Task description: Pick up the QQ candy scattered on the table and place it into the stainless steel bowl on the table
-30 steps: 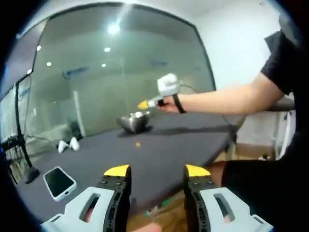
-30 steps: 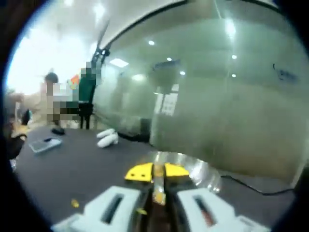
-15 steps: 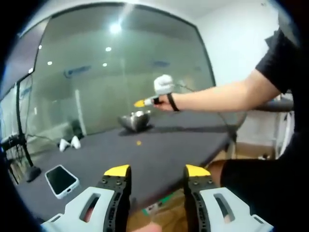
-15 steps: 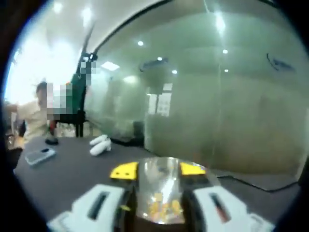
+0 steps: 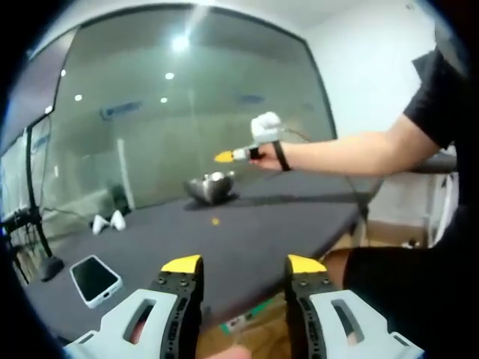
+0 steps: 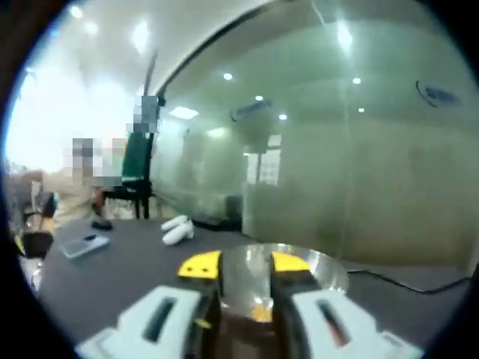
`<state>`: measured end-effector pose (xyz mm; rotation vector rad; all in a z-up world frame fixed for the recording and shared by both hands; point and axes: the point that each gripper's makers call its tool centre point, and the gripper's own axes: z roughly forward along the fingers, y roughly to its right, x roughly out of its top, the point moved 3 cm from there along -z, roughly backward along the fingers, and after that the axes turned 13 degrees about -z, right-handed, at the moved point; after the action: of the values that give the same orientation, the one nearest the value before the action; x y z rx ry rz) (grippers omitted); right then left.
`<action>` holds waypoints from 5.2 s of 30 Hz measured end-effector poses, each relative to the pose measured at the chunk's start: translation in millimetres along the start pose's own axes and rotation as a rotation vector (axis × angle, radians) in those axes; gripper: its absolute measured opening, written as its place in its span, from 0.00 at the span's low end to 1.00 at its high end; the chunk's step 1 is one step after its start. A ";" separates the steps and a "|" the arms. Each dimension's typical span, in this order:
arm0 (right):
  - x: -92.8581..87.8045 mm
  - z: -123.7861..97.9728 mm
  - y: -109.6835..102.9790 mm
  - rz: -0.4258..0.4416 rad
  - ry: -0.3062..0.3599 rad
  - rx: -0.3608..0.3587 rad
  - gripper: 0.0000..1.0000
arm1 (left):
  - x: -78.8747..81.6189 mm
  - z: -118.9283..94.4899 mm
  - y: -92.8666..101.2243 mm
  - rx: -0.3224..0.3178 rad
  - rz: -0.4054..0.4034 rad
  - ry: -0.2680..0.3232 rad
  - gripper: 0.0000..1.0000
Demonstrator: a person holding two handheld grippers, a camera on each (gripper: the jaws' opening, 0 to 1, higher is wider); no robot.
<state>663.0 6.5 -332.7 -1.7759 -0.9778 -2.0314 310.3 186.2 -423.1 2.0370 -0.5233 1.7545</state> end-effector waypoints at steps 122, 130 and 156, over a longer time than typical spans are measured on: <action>-35.8 -11.9 -70.5 -0.068 -0.114 0.152 0.09 | -6.3 3.0 3.8 -0.008 0.023 -0.016 0.44; 0.8 1.0 -10.2 -0.015 -0.080 -0.096 0.09 | -4.2 13.4 10.5 -0.034 0.030 -0.024 0.44; -4.3 27.8 10.8 0.033 -0.077 -0.137 0.19 | -11.1 10.6 -2.2 -0.015 0.010 -0.038 0.45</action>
<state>691.9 15.4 -332.8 -1.9401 -0.8422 -2.0681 318.8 182.7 -435.5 2.0649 -0.5571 1.7149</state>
